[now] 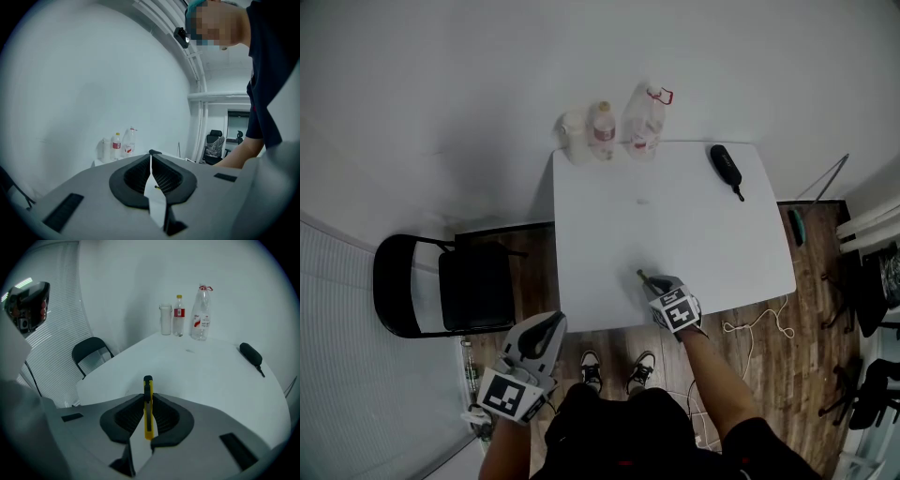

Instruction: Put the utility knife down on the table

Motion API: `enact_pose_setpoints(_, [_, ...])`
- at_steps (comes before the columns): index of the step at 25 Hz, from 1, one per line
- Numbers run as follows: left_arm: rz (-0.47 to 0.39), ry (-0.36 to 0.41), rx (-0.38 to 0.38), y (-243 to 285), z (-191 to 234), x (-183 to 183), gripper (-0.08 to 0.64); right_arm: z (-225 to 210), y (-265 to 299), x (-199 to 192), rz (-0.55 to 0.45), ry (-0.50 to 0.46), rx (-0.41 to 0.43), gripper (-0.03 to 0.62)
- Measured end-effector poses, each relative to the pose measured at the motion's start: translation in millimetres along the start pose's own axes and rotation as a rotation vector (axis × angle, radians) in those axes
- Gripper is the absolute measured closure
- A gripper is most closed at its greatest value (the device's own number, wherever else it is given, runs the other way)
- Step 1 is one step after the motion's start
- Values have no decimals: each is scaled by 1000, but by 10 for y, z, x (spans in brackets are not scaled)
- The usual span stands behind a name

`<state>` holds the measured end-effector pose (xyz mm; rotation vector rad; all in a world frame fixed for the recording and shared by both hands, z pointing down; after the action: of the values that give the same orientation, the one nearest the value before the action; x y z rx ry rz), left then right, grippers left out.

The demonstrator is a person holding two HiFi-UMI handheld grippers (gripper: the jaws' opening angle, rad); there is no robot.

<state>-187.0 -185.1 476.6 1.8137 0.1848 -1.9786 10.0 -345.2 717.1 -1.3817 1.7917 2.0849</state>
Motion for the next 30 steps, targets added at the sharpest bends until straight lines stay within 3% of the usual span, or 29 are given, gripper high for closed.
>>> enact_pose_setpoints(6, [-8,3,-7,47,-16,17,531,-5,196,-175,87,1,6,526])
enact_pose_setpoints(13, [-5,-17,-6,31,28,36,531,15,246,-191,102,-17,5,525])
enact_pose_setpoints(22, [2,-16,-15,-2,22,-22,531,-8,241,-226,69,5,-23,523])
enact_pose_setpoints(25, [-9,-21,-22,-21,16,27,531,0,149,-154,47,22,-26,463])
enact_pose_setpoints(30, [-41,-9,-38,-49,-31,107,531,20,-215,71,-71,51,-51,462])
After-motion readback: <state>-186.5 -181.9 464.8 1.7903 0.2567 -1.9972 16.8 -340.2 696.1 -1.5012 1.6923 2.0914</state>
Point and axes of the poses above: the fingertips, and each gripper's own axes: y forward along the fingers, z to its left, x out of its top, the point moved 5 cm from there along -y, backward along the fingers, and after that the axes turned 1 degree about -x, right-handed, at the moved point
